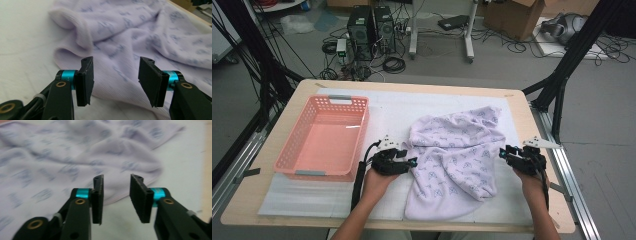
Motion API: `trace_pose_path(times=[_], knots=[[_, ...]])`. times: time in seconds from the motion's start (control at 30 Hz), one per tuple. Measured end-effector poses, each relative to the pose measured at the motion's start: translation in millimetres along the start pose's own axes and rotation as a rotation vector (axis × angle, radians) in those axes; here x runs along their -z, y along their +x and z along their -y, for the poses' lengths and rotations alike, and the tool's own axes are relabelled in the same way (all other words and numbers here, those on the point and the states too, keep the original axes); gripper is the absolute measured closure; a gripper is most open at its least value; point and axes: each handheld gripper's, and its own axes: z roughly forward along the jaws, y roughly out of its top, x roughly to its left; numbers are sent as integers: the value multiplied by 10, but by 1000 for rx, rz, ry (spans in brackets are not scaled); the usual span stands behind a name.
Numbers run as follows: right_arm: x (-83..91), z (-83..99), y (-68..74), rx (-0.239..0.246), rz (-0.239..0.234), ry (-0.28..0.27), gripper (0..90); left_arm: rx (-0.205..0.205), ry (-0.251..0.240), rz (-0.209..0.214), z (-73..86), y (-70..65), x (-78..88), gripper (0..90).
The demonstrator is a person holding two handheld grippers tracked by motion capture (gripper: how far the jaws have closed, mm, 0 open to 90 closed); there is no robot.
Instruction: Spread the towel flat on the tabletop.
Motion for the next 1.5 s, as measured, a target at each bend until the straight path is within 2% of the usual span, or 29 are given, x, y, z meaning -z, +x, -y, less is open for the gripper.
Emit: trace_pose_path(times=[0.13,0.23,0.3,0.4,0.47,0.5,0.53,0.6,0.67,0.73,0.8,0.87,0.93,0.97,1.03,1.1,1.17,1.2,1.23,1.27,1.33,1.5], knots=[[79,129,174,30,-70,11,509,-16,47,42,47,-114,-55,419],[38,183,278,65,-88,56,491,-30,58,50,50,-203,-133,416],[-51,217,359,96,-113,92,493,-80,92,24,40,-274,-181,421],[-176,224,447,132,-102,129,489,-125,97,-29,38,-343,-206,477],[-250,207,492,138,-99,126,499,-138,97,-66,36,-349,-205,591],[-277,190,507,147,-93,125,527,-158,93,-88,38,-349,-201,686],[-294,177,522,157,-82,128,589,-151,97,-85,31,-323,-192,791],[-294,155,525,199,-51,138,779,-128,81,-96,15,-278,-178,816],[-295,120,457,174,-86,127,854,-90,50,-108,-8,-216,-152,820],[-306,77,425,163,-56,99,861,-54,13,-134,-50,-127,-105,820],[-342,26,392,150,-35,71,864,2,-44,-163,-73,-30,-56,820],[-401,-39,368,143,-6,41,867,27,-43,-200,-95,72,-33,819],[-466,-109,349,126,41,17,869,51,-65,-246,-110,147,-9,819],[-497,-146,336,116,80,-1,869,56,-77,-260,-122,176,-4,819],[-540,-217,295,94,142,-51,869,39,-96,-296,-145,206,-5,822],[-583,-280,276,70,173,-80,869,22,-102,-325,-168,210,-39,822],[-641,-326,293,70,186,-73,859,17,-114,-327,-169,207,-69,799],[-648,-334,312,75,179,-76,835,23,-112,-318,-166,204,-72,744],[-641,-334,314,73,164,-78,774,33,-108,-296,-162,200,-69,655],[-623,-332,319,72,153,-78,725,25,-101,-278,-155,189,-53,570],[-526,-288,313,66,139,-104,673,-14,-99,-276,-124,136,-5,510],[-217,-123,295,55,113,-138,631,-30,-51,-207,2,31,106,447]])
